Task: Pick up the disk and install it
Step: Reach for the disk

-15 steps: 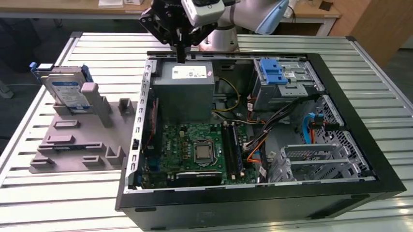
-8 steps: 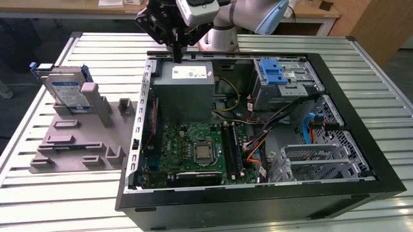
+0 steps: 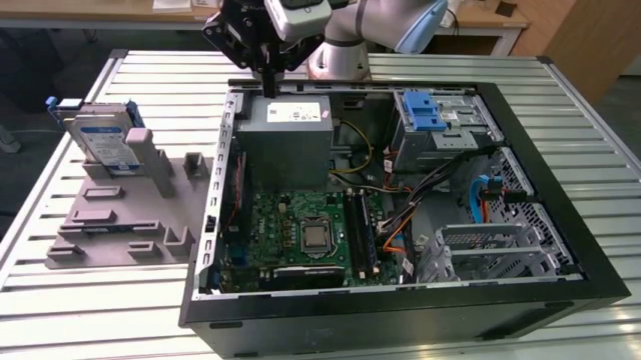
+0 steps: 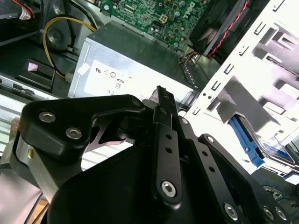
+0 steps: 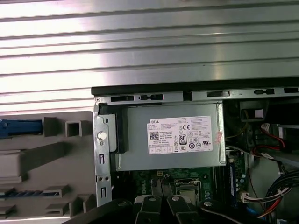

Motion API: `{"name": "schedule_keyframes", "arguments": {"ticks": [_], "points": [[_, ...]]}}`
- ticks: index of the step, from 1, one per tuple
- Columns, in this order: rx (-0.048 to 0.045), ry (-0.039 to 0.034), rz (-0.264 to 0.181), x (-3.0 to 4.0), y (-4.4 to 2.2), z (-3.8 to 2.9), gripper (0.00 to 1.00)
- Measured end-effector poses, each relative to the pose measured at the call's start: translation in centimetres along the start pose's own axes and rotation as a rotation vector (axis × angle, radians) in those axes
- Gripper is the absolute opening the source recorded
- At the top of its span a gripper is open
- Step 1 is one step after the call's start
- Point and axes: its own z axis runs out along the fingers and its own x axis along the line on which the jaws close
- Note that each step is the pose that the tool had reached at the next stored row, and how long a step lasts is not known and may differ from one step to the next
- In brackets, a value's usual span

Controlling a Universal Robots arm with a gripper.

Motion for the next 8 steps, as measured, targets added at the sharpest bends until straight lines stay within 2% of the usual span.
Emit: {"name": "schedule_keyframes", "arguments": {"ticks": [8], "points": [[0.0,0.0,0.0,0.57,-0.03,0.0,0.11]]}}
